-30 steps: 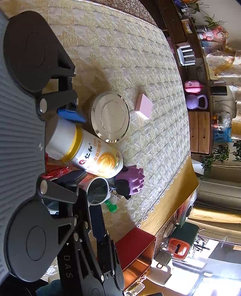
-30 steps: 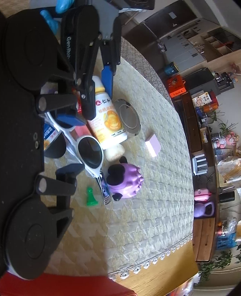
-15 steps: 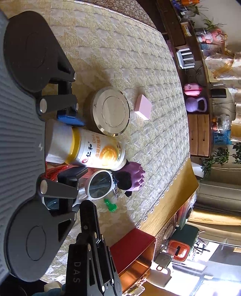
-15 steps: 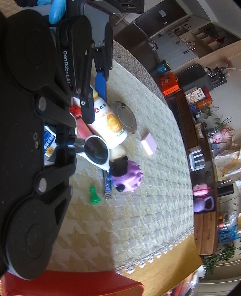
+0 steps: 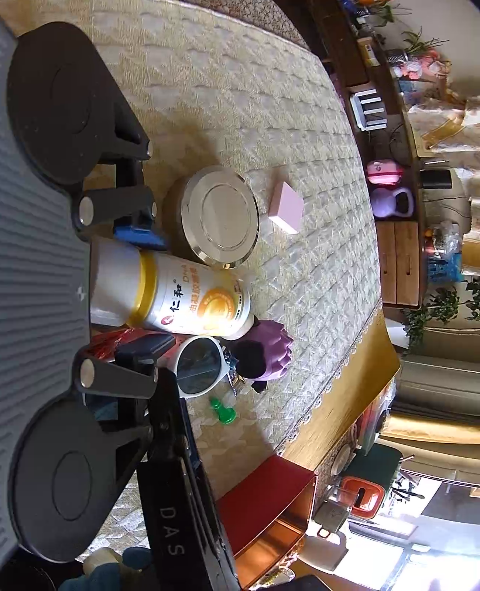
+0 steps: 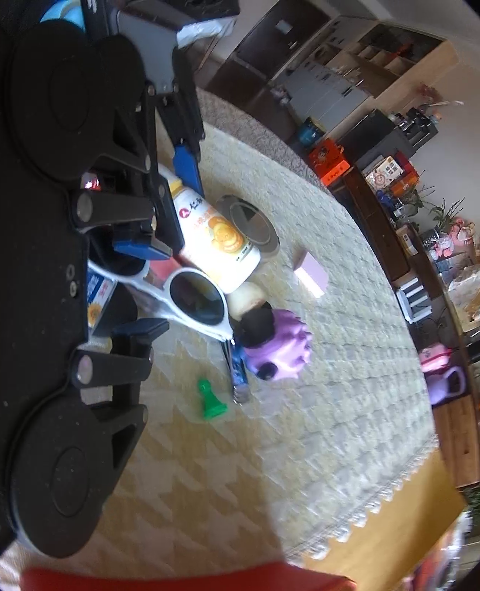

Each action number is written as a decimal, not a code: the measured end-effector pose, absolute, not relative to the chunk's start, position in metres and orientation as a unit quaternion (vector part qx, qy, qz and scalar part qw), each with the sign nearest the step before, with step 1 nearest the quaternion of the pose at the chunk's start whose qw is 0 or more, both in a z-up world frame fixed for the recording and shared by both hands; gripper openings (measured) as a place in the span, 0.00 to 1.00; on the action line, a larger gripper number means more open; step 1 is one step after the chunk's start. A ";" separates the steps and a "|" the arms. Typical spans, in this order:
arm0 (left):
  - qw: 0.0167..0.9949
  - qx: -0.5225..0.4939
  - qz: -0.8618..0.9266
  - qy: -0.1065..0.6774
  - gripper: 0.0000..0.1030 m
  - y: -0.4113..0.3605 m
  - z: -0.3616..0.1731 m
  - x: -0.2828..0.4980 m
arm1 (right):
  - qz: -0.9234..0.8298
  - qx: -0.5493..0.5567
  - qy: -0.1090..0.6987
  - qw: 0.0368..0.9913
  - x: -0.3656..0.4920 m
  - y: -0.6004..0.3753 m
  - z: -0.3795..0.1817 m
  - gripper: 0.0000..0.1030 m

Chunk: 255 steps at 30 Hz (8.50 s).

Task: Organize rigid objects
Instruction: 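Close the left gripper on the bottle while the right gripper grasps the sunglasses, then carry the bottle with the left tool while the right tool carries sunglasses to the red tin, then open the left gripper over the tin while the right gripper releases the sunglasses inside, then move the left tool to the red packet while the right tool approaches the clear box, then grasp the red packet with the left gripper while the right gripper grasps the clear box, then carry the red packet with the left tool while the right tool carries the clear box to the tin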

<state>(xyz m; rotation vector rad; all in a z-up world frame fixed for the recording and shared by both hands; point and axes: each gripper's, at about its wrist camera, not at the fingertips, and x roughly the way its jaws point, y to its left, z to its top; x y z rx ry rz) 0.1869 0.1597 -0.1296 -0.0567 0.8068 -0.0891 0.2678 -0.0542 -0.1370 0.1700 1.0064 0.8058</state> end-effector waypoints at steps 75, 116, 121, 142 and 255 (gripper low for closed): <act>0.904 -0.013 -0.088 0.419 0.45 -0.120 -0.087 0.293 | 0.214 0.117 0.412 0.878 0.336 -0.306 -0.103 0.05; 0.870 -0.057 -0.111 0.478 0.52 -0.130 -0.106 0.313 | 0.183 0.137 0.434 0.871 0.323 -0.334 -0.102 0.29; 0.878 -0.047 -0.118 0.462 0.53 -0.126 -0.094 0.299 | 0.188 0.136 0.429 0.873 0.312 -0.332 -0.096 0.33; 0.916 -0.017 -0.123 0.381 0.55 -0.049 -0.036 0.203 | 0.252 0.108 0.385 0.881 0.251 -0.281 -0.052 0.51; 0.924 -0.019 -0.031 0.381 0.23 0.149 -0.141 0.127 | 0.312 -0.123 0.382 0.861 0.207 -0.062 -0.142 0.40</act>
